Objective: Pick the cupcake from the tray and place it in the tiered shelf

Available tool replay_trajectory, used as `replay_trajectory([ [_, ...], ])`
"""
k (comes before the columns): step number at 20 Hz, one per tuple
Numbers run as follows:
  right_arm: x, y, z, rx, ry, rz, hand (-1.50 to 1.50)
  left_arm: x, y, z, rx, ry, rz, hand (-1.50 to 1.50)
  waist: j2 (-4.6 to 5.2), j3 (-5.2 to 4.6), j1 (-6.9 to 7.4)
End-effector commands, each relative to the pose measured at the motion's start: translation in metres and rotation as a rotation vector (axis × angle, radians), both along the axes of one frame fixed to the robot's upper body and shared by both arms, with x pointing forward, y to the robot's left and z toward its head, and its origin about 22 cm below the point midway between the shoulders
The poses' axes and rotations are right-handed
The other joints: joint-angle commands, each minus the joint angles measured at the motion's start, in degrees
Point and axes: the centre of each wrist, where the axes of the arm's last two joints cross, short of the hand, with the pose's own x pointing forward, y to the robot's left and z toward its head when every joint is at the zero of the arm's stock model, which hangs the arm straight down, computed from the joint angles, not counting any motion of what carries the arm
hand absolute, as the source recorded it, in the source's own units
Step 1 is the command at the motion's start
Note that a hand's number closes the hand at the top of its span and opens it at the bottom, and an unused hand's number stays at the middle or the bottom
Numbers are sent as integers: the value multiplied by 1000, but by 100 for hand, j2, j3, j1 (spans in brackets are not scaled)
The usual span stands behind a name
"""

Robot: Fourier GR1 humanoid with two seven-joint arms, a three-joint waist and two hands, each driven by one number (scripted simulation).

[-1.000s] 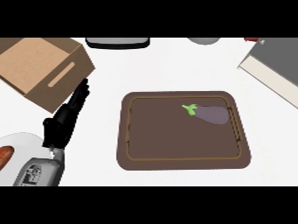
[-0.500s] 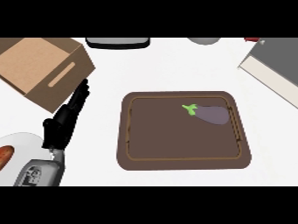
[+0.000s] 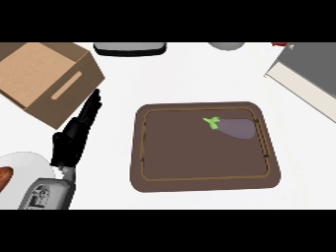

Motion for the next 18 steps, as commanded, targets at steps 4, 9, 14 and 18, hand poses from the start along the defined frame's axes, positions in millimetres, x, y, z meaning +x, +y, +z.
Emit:
replay_trajectory([
  [4, -60, 2, 33, 177, -157, -73, -150, -4, 0, 10, -19, 15, 17, 0, -84, 1, -153],
  [9, -86, 13, 9, 300, -34, -65, -150, -18, 19, -14, -7, 38, 50, 0, -154, -8, -345],
  [14, -131, 11, 7, 329, 26, -77, -150, -13, 16, -12, -12, 36, 79, 0, -168, -12, -491],
  [18, -168, 36, -17, 335, 45, -30, -150, -13, 15, -6, -7, 47, 89, 0, -195, -7, -503],
])
